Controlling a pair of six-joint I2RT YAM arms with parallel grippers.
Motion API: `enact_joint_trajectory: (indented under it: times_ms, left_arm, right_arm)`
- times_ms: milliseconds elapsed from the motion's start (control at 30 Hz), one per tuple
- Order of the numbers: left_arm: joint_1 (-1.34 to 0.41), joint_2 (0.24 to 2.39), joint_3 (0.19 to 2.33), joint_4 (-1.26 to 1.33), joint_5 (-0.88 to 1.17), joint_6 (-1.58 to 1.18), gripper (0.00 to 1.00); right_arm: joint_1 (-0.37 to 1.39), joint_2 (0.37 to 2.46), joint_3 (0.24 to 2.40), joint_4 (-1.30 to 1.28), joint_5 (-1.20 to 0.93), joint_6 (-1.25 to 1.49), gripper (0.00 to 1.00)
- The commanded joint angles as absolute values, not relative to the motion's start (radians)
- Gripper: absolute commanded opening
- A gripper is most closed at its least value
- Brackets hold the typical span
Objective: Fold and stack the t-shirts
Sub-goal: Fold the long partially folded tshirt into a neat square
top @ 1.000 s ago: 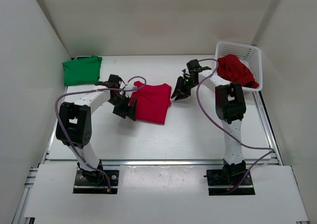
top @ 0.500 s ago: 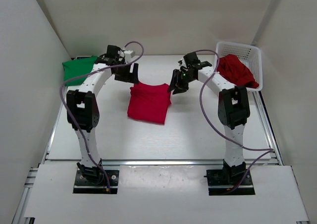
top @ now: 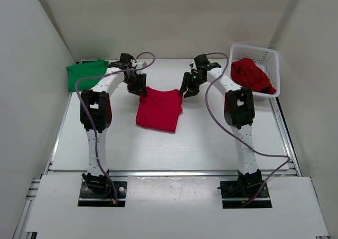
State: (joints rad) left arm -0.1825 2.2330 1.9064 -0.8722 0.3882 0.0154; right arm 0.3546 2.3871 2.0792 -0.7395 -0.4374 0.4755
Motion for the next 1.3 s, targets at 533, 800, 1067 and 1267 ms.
enact_joint_trajectory:
  times_ms: [533, 800, 1067, 1267]
  left_arm:
    - [-0.213, 2.031, 1.813, -0.689, 0.503, 0.006, 0.02]
    - [-0.245, 2.052, 1.758, -0.597, 0.482, 0.02, 0.13]
    - [-0.249, 2.178, 1.908, -0.571, 0.404, 0.006, 0.36]
    - [-0.256, 2.226, 1.968, -0.575, 0.256, 0.006, 0.81]
  right_arm:
    - [0.331, 2.163, 1.841, -0.551, -0.459, 0.566, 0.0]
    - [0.281, 2.144, 1.689, -0.413, -0.531, 0.641, 0.0]
    - [0.268, 2.318, 1.954, -0.592, -0.437, 0.609, 0.0]
    - [0.233, 2.37, 2.049, -0.61, -0.422, 0.595, 0.31]
